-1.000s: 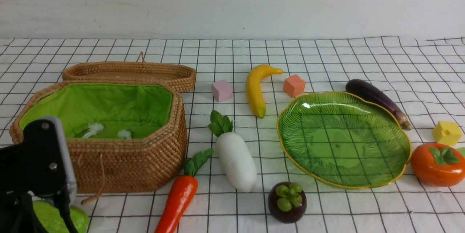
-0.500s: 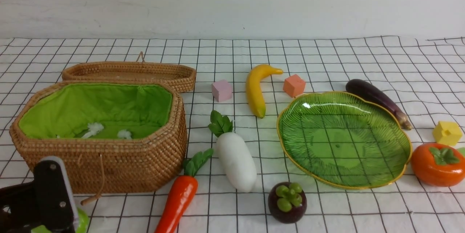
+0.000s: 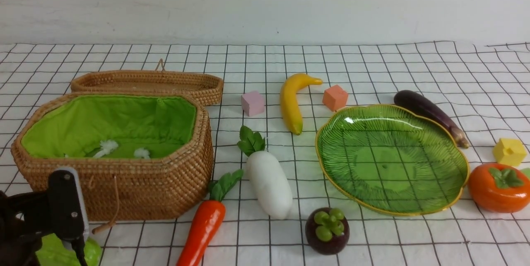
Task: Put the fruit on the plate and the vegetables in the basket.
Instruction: Take a chayote with your left arm and place it on the basket on the left.
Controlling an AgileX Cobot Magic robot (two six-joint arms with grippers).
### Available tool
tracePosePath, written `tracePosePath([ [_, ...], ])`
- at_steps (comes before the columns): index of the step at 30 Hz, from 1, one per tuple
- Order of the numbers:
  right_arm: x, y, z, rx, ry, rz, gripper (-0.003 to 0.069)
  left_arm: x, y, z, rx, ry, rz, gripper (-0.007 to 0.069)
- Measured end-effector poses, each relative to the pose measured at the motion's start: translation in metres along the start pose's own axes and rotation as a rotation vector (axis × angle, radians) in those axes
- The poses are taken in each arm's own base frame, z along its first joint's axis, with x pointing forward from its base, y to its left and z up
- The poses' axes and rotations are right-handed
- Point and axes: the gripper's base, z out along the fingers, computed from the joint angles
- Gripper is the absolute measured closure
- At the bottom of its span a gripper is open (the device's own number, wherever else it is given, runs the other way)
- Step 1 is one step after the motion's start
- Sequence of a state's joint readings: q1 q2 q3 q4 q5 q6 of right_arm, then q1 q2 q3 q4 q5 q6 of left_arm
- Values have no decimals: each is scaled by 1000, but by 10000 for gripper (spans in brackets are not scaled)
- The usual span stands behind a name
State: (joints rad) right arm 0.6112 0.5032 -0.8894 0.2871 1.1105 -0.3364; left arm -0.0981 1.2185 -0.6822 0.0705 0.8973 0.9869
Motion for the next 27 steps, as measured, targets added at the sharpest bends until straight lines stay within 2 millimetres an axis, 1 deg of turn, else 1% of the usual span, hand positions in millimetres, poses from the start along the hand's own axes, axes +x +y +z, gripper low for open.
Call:
tracePosePath([
  [2,0,0,1,0,1,1,476,-5,6,9,-17,-11,22,232],
  [3,0,0,1,0,1,1,476,-6,8,11,-25,-18,25,190],
  [4,0,0,1,0,1,1,476,-6,8,11,-25,-18,25,180],
  [5,0,0,1,0,1,1,476,-8,10,13,-40,-27,27,113],
  [8,0,0,1,-1,0,1,476,-10,14,13,-81,-52,55,7],
  [9,0,0,1,-1,0,1,476,-10,15,13,-89,-56,78,-6],
  [10,0,0,1,-1,0,1,476,-11,15,13,-91,-57,84,-11],
  [11,0,0,1,0,-2,1,476,-11,16,15,-95,-55,141,-18],
  [13,0,0,1,2,-6,1,476,-12,17,19,-85,-48,197,-14],
  [16,0,0,1,2,-7,2,476,-13,18,26,-62,-35,248,3],
  [18,0,0,1,-2,-10,5,476,-15,21,33,-62,-31,289,34],
  [22,-1,1,1,-16,-12,12,476,-19,27,35,-124,-57,302,53],
  [27,0,2,1,-26,-4,15,475,-20,28,39,-117,-55,303,54],
])
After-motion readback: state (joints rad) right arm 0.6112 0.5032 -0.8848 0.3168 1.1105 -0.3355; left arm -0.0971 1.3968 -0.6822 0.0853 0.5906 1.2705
